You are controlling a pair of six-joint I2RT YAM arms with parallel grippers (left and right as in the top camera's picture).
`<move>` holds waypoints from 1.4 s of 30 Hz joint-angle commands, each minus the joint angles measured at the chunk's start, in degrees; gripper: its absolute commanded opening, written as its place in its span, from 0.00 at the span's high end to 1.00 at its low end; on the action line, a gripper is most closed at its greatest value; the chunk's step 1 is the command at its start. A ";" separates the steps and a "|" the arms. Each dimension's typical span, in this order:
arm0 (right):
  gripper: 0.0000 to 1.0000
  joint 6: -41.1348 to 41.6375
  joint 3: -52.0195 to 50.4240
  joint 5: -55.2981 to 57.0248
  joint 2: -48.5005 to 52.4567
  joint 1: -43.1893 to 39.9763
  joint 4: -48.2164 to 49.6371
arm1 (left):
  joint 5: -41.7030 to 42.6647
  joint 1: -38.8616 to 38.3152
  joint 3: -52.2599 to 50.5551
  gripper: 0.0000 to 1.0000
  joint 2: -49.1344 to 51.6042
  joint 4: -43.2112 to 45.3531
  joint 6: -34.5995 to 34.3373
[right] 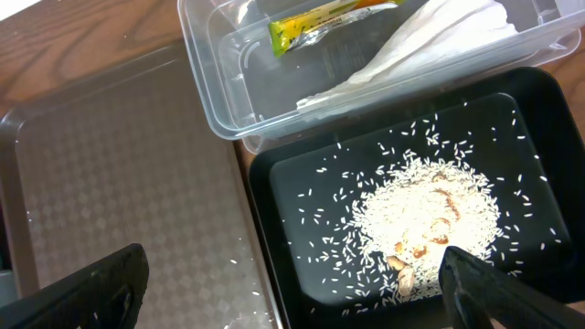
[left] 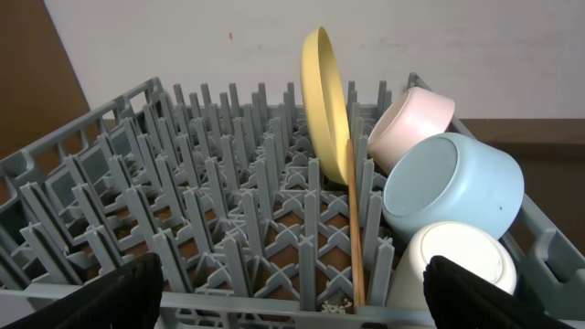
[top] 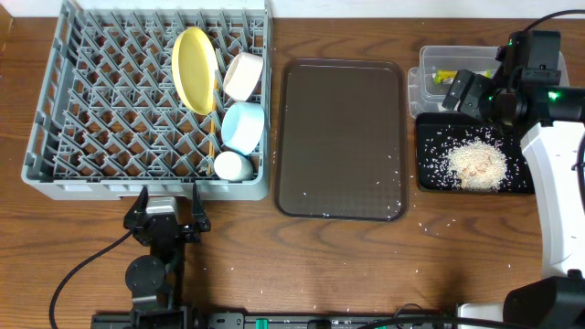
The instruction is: Sort waste into correct bins and load items into the dishwasher
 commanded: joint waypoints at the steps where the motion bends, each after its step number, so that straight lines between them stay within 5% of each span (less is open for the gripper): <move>1: 0.01 0.72 0.37 0.57 0.07 0.70 -0.07 | 0.83 -0.17 -0.57 0.08 -0.35 -2.51 0.50; 13: 0.01 0.46 -0.39 1.77 -8.44 3.28 -0.02 | 0.83 -0.17 -0.57 0.08 -0.35 -2.51 0.50; 19: 0.01 -0.81 -6.01 13.90 -20.48 9.33 3.28 | 0.83 -0.17 -0.57 0.08 -0.35 -2.51 0.50; 32: 0.01 -0.81 -46.36 16.17 -55.84 10.51 36.48 | 0.83 -0.17 -0.57 0.08 -0.35 -2.51 0.50; 42: 0.01 -0.79 -71.67 13.53 -77.29 10.45 48.85 | 0.83 -0.17 -0.57 0.07 -0.35 -2.51 0.50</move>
